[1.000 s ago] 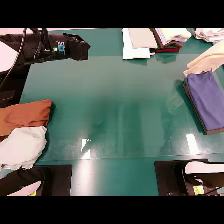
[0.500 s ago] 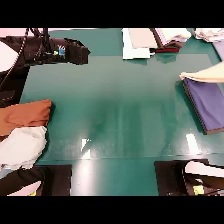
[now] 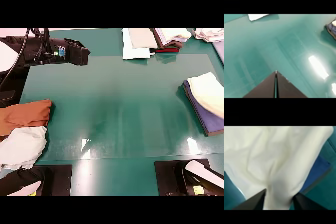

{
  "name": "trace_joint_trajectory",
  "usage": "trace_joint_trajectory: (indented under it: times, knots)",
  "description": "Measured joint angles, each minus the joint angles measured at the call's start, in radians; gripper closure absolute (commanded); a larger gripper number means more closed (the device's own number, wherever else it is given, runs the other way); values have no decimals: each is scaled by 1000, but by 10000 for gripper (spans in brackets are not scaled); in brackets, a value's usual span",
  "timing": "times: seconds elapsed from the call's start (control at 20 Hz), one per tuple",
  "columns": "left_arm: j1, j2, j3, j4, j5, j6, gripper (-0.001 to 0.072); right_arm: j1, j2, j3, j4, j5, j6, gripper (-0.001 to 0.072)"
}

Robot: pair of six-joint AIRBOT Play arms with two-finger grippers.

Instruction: Fold the shirts.

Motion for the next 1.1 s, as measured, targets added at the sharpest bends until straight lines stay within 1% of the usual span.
trace_joint_trajectory:
  times: [0.2,0.3,0.4,0.55,0.75,0.85,0.9,0.95,1.1]
  knots:
    - [0,0,0,0,0,3,677,-35,27,-33,10,-3,0,112]
    - [0,0,0,0,0,4,677,-8,32,1,74,-11,0,113]
    - [0,0,0,0,0,5,677,62,35,53,182,-21,0,113]
    - [0,0,0,3,7,5,677,257,37,137,322,-40,0,117]
    - [0,0,0,6,9,5,677,592,37,198,394,-113,0,128]
    - [0,0,0,7,10,5,677,743,33,209,409,-159,0,376]
    - [0,0,0,7,11,5,677,807,29,213,413,-179,0,514]
    - [0,0,0,7,11,5,677,869,24,215,417,-196,0,697]
    - [0,0,0,7,11,4,677,1008,4,220,423,-224,-25,692]
